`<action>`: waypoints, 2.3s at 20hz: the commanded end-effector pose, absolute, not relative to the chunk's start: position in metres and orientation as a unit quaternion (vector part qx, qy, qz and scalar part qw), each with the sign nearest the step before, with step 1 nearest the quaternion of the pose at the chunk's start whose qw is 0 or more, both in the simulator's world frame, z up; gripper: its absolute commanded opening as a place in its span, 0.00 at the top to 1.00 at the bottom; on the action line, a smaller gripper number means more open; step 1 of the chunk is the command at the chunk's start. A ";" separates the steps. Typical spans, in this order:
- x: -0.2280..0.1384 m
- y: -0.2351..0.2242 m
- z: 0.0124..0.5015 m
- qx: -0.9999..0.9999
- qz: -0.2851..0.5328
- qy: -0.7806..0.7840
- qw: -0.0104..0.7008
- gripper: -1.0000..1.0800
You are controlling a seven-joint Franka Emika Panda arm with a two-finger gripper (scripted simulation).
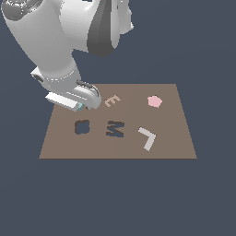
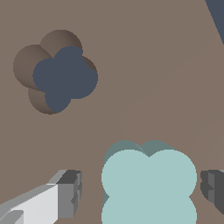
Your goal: Insert a designated object into the corresponding slot on a board.
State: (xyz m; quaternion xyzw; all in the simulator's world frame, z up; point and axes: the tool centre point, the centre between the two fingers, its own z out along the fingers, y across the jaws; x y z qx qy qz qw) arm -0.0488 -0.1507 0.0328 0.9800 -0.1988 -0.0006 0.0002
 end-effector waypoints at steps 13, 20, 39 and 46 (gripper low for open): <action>-0.049 -0.151 0.031 0.980 0.000 -0.199 0.000 1.00; -0.047 -0.152 0.031 0.983 0.000 -0.181 0.000 1.00; -0.026 -0.166 0.033 0.999 0.000 0.051 0.000 1.00; -0.009 -0.169 0.035 0.980 0.000 0.197 0.000 1.00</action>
